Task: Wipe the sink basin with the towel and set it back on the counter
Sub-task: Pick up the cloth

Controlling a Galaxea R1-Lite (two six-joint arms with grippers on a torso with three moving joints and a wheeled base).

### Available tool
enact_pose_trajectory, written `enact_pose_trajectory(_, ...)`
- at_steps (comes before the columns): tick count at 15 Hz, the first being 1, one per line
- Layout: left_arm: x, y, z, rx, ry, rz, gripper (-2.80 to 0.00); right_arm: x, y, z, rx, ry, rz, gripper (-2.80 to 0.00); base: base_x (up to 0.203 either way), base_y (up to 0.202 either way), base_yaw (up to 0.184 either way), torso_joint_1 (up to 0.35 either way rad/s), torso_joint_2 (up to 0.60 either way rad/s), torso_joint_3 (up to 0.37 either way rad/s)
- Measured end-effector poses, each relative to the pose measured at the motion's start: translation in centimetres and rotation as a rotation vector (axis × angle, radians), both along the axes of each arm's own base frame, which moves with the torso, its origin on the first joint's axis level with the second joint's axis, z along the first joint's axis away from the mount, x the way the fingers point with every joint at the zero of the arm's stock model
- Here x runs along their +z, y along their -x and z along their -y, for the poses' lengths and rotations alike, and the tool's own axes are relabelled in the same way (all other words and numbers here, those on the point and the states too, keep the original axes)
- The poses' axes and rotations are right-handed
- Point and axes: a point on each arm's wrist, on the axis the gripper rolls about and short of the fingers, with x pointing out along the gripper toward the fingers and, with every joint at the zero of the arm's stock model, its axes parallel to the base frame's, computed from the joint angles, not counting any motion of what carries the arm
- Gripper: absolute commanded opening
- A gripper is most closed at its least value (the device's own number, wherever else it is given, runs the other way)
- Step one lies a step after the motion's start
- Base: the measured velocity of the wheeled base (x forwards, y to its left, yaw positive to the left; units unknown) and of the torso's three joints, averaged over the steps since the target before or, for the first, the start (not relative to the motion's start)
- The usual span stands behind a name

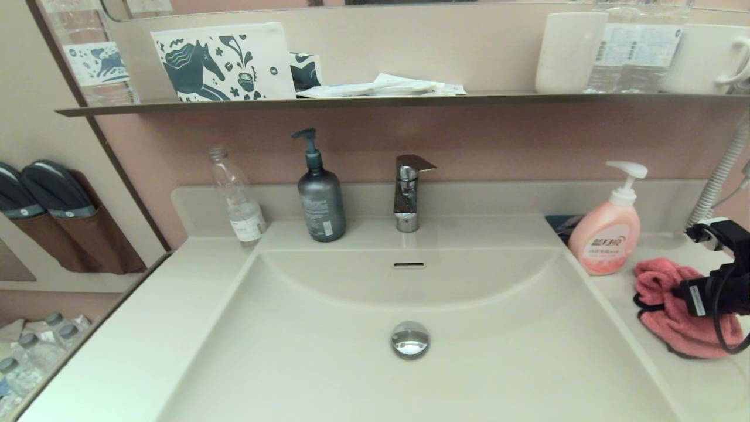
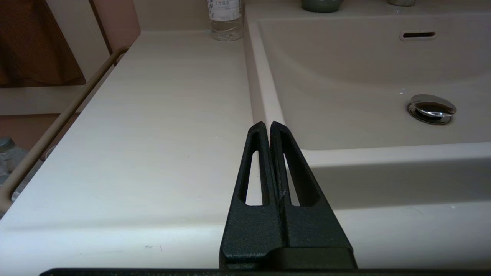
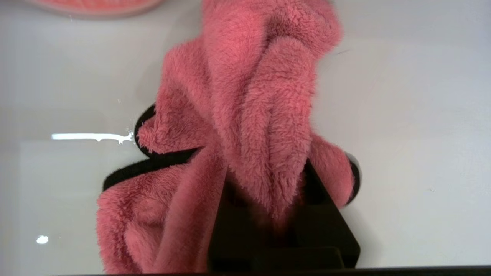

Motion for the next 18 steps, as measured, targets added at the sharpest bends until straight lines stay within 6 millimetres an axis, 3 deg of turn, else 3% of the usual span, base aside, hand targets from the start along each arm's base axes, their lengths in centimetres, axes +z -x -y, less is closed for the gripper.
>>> enact_pose_trajectory(5,0.0,0.0,0.0,0.000,0.000,0.000,-2.80,3.2,2.9,-0.4,-0.020,0.002,0.020,-2.80,0.000,0.000,0.000,0.000,0.00,0.000)
enact_pose_trajectory(8,0.0,0.0,0.0,0.000,0.000,0.000,-2.80,7.0,5.4,-1.5,-0.036,-0.038,0.037,-2.80,0.000,0.000,0.000,0.000,0.00,0.000)
enact_pose_trajectory(12,0.0,0.0,0.0,0.000,0.000,0.000,-2.80,14.3,8.8,-5.8,0.000,-0.211,0.081,-2.80,0.000,0.000,0.000,0.000,0.00,0.000)
enact_pose_trajectory(15,0.0,0.0,0.0,0.000,0.000,0.000,-2.80,18.2,12.1,-9.1,0.063,-0.331,0.088,-2.80,0.000,0.000,0.000,0.000,0.00,0.000)
enact_pose_trajectory(18,0.0,0.0,0.0,0.000,0.000,0.001,-2.80,20.1,14.4,-10.3,0.050,-0.377,0.090,-2.80,0.000,0.000,0.000,0.000,0.00,0.000)
